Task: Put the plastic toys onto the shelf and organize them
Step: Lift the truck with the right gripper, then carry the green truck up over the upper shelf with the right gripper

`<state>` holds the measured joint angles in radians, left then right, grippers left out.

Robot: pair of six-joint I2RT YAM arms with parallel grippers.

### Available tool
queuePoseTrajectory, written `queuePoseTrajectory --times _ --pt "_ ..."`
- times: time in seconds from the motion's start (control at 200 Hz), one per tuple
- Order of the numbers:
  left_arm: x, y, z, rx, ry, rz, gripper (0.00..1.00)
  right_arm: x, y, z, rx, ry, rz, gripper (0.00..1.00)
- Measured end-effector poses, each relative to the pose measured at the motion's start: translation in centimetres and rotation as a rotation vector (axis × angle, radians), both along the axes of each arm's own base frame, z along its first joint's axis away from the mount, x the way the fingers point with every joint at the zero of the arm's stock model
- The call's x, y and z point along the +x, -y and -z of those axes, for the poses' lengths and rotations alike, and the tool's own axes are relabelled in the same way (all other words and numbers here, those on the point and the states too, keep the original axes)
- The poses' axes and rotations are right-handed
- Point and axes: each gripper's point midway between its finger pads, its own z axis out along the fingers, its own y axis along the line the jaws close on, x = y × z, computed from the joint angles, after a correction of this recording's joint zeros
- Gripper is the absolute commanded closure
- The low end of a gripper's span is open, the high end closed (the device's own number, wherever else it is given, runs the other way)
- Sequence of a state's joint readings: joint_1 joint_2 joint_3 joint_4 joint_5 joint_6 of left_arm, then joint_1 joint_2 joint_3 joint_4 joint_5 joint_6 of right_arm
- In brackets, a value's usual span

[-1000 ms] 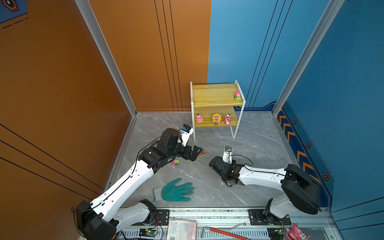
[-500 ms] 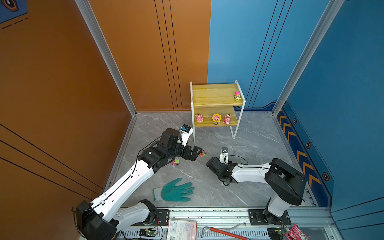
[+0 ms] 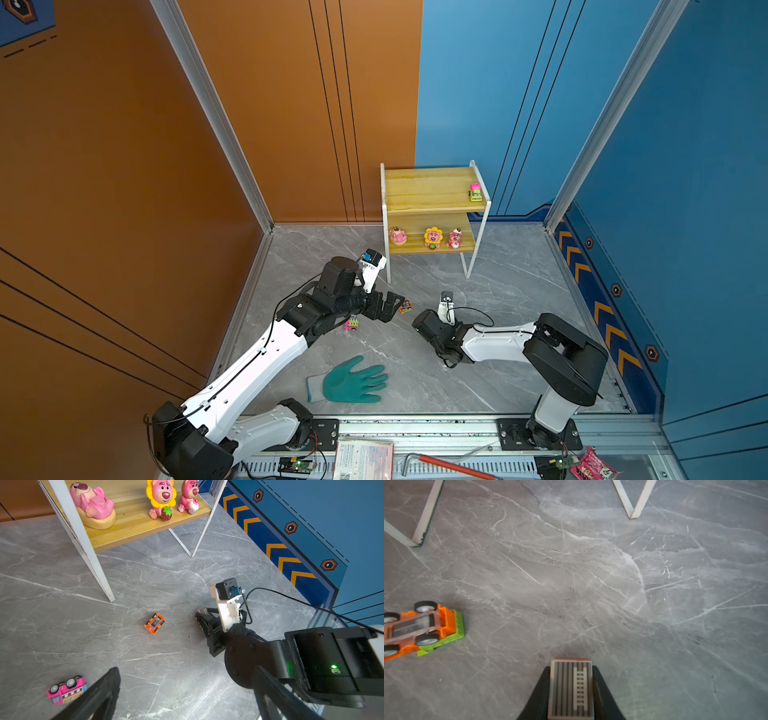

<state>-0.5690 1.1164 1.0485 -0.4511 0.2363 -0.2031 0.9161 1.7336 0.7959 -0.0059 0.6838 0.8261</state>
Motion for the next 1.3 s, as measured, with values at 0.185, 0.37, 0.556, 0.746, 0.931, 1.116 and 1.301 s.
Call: queuePoseTrajectory --times 0.185,0.37,0.556,0.746,0.931,1.116,1.301 --pt "0.0 0.0 0.0 0.000 -0.001 -0.001 0.00 0.0 -0.6 -1.2 0.019 0.003 -0.040 0.78" --pt "0.2 -0.3 0.0 -0.001 0.001 -0.012 0.00 -0.5 -1.6 -5.3 0.068 0.043 -0.113 0.79" --pt "0.4 -1.0 -1.3 -0.046 0.042 -0.022 0.00 -1.8 -3.1 -10.5 0.086 0.085 -0.212 0.79" --pt "-0.3 -1.3 -2.2 -0.106 0.068 -0.003 0.00 -2.9 -3.4 -16.8 0.087 0.145 -0.287 0.80" --pt "-0.6 -0.9 -3.2 -0.155 0.097 0.023 0.00 -2.4 -2.6 -23.5 0.071 0.222 -0.319 0.79" --pt "-0.6 -0.7 -3.6 -0.172 0.104 0.032 0.00 0.0 -0.9 -32.2 0.085 0.315 -0.314 0.79" --pt "-0.2 -0.5 -3.0 -0.168 0.085 0.034 0.00 2.8 0.0 -38.5 0.075 0.376 -0.317 0.79"
